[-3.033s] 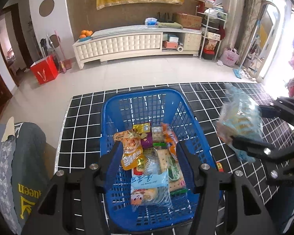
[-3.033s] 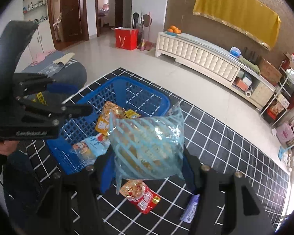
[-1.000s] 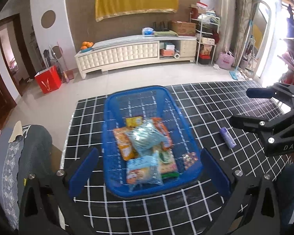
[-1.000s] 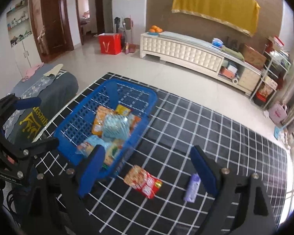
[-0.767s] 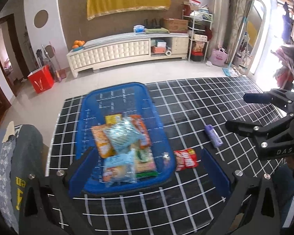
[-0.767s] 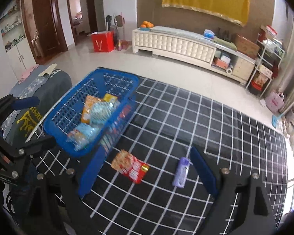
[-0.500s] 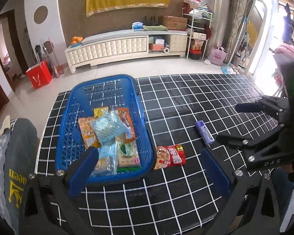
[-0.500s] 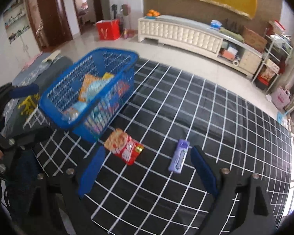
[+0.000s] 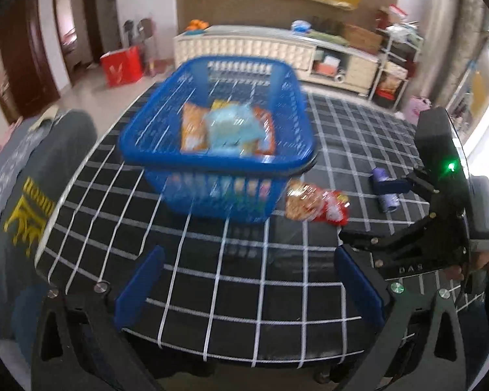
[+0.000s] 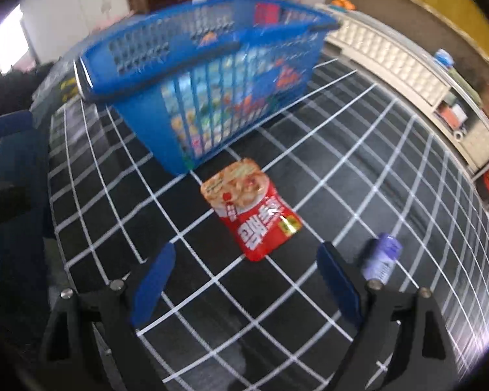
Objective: Organize snacks
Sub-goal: 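Move both tools back to the red noodle packet and purple tube, then grasp the red noodle packet with the right tool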
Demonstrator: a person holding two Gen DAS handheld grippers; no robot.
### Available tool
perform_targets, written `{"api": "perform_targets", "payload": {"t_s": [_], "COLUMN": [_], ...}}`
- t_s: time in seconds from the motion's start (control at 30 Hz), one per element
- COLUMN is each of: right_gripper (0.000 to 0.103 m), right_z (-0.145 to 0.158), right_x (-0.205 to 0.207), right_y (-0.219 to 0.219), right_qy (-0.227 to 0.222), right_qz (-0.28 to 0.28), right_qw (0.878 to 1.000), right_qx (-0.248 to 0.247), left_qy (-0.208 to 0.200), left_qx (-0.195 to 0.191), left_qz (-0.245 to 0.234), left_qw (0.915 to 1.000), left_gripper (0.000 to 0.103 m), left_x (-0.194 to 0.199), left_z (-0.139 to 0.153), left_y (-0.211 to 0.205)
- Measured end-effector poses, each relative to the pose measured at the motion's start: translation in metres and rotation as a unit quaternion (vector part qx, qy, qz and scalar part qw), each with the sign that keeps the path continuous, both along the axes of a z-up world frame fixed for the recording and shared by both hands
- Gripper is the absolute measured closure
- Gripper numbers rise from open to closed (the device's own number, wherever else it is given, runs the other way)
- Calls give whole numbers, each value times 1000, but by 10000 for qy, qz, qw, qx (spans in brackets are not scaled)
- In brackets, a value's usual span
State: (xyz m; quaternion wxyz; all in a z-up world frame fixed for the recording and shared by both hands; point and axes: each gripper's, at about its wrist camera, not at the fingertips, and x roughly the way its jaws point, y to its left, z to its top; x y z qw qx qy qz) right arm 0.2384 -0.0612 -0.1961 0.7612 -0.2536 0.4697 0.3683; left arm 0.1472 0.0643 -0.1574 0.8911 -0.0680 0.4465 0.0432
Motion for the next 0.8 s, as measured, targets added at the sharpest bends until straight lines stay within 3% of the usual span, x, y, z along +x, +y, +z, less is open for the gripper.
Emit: {"api": "perform_targets", "payload": {"t_s": [0.13,0.33,0.6,0.67,0.8], "right_gripper": [12,12,13,20,47], "right_z": [-11,-27,-39,-36,-33], "right_x": [4,29,37,35,23], "right_y": [7,9,19,19,24], "right_qy": [-227,96,101,73,104], "right_qz": [236,279,594,778,1074], "right_qw": [9994,9995,9982,9969,9942], "right_qx": [-74,-94,-20,26,-18], "left_qy": [174,249,385,403,477], "left_qx": [-177,-146,-96,-117,-151], "left_qz": [54,-7,1,31,47], "left_qw": [9997,9996,9992,9991,9987], "left_gripper": [0,0,0,0,0], "left_x": [5,15,22,23,25], "left_z": [-19,-35,-50,-51,-54], "left_y": [5,4,8,10,9]}}
